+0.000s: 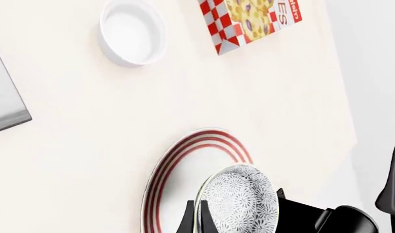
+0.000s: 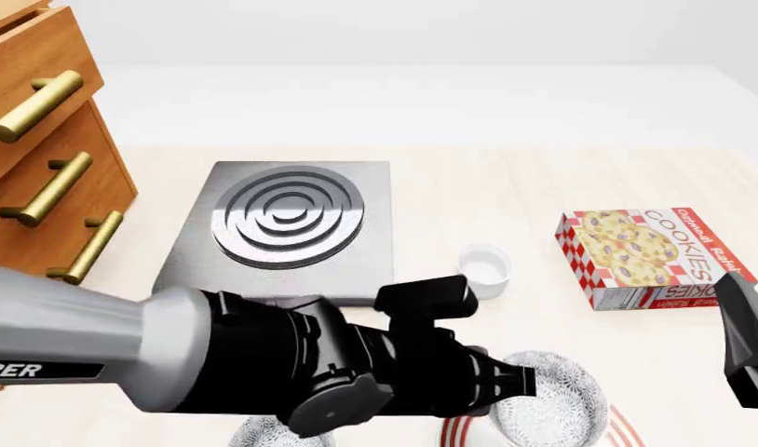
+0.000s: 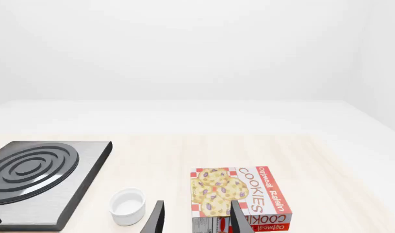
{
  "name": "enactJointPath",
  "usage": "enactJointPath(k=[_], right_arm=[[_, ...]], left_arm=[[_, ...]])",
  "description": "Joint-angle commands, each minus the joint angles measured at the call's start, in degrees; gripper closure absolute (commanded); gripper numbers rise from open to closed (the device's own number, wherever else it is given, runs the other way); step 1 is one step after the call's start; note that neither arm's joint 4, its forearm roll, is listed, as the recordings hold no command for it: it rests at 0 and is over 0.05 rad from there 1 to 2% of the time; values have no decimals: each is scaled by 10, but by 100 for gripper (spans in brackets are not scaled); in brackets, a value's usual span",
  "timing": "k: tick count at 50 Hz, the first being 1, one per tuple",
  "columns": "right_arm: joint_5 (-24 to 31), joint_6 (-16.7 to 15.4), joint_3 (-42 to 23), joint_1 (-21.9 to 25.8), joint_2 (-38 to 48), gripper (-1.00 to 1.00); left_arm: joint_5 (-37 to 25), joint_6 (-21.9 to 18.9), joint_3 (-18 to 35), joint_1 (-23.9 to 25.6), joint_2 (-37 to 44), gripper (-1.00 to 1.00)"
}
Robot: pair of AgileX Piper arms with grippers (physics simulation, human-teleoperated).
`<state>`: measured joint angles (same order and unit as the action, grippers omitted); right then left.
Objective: Pick the akita bowl on the wooden cabinet and place it on the plate.
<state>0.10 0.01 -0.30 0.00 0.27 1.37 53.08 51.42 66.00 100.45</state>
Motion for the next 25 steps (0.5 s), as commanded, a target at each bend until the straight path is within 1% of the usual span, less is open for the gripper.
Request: enactJointPath(k=[1,25], right_arm=[[0,0,0,0,0,-100],[0,0,0,0,0,-100]], left_arm=[[8,2,1,2,4,100],[14,3,-1,-3,16,100]])
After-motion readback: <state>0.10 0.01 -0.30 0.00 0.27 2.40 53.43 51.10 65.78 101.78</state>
